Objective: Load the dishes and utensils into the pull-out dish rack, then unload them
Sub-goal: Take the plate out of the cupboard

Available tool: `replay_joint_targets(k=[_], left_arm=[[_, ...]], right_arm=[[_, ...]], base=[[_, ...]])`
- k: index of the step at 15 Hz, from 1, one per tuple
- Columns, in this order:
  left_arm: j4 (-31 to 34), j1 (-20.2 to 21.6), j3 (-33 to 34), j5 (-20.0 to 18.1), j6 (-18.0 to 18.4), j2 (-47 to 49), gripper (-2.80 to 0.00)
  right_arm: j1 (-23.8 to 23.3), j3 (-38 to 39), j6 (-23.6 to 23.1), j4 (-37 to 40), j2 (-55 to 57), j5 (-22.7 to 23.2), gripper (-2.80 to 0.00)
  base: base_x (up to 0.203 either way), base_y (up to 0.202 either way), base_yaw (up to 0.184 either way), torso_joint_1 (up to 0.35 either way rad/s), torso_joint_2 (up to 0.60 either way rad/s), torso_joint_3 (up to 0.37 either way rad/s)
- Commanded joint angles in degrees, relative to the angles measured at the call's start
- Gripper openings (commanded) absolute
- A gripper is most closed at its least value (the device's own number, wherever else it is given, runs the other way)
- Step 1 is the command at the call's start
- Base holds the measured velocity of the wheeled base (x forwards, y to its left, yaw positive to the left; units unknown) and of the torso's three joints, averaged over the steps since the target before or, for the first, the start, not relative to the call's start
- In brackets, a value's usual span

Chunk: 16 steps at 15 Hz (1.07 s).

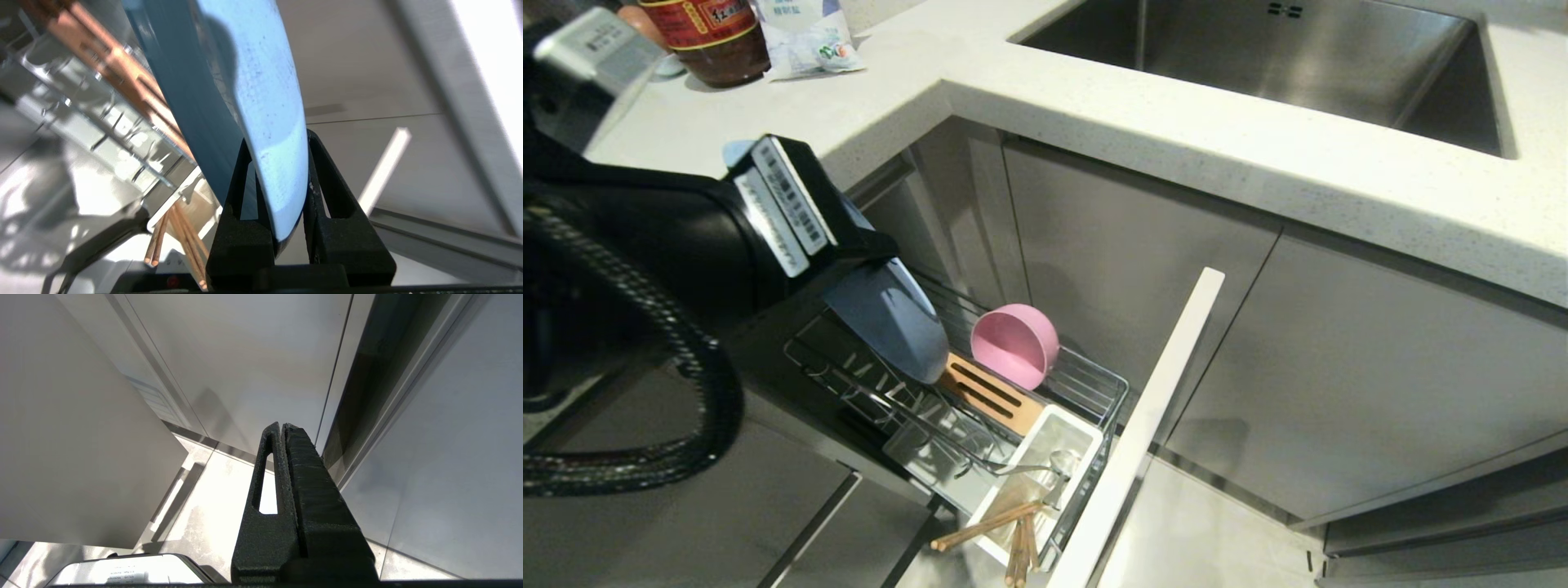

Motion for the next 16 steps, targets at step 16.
replay_joint_targets(k=[16], left_arm=[[-1.83, 18.6, -11.95, 0.0, 27.9, -16.94, -2.8]], right_arm=[[0.01, 0.0, 0.02, -0.02, -0.16, -0.01, -2.8]], base=[[0.0, 0.0, 0.0, 0.0, 0.0, 0.0]])
